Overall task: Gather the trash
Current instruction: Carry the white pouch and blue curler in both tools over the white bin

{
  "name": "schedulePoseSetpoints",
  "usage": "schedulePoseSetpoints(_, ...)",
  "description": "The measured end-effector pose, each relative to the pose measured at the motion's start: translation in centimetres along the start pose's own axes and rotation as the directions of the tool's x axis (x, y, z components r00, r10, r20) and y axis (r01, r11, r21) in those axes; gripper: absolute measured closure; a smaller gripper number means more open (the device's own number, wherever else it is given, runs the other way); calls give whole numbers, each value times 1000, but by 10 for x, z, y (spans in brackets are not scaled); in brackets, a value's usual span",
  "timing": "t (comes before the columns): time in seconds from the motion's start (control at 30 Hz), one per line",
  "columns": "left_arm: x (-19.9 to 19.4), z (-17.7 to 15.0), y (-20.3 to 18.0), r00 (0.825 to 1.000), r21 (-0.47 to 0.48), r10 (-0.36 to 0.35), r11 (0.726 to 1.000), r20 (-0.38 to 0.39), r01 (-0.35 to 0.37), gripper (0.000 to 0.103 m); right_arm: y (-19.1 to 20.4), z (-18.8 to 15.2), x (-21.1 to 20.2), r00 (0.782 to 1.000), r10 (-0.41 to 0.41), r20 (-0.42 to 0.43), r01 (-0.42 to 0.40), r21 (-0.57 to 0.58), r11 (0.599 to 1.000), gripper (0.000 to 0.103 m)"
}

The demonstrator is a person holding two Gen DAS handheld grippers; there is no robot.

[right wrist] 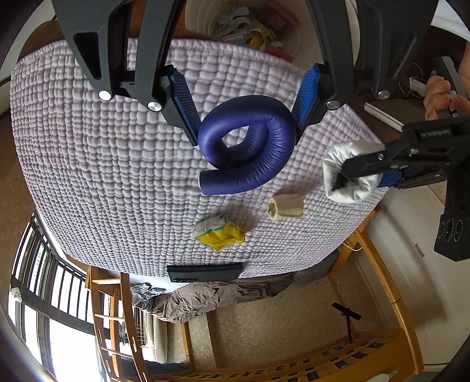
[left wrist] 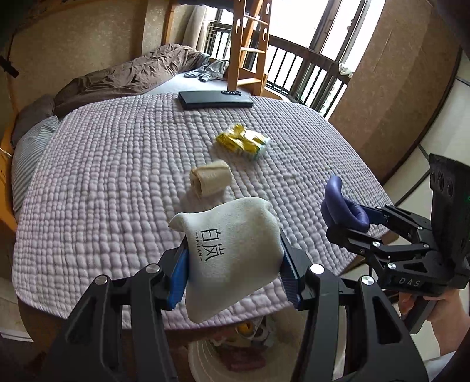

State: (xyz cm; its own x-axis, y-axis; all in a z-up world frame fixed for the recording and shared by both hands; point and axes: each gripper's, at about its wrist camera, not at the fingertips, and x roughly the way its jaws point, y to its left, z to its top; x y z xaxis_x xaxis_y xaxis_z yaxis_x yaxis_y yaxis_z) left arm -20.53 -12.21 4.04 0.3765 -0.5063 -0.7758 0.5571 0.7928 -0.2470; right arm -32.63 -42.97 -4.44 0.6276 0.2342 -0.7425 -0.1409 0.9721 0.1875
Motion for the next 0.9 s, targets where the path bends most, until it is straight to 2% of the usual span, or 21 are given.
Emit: schedulePoseSetpoints(0.9,-13,-65,-34,997,100,-4,995,-81,12,48,20,-59,-44,998,19,-51,-19,-1,1000,44)
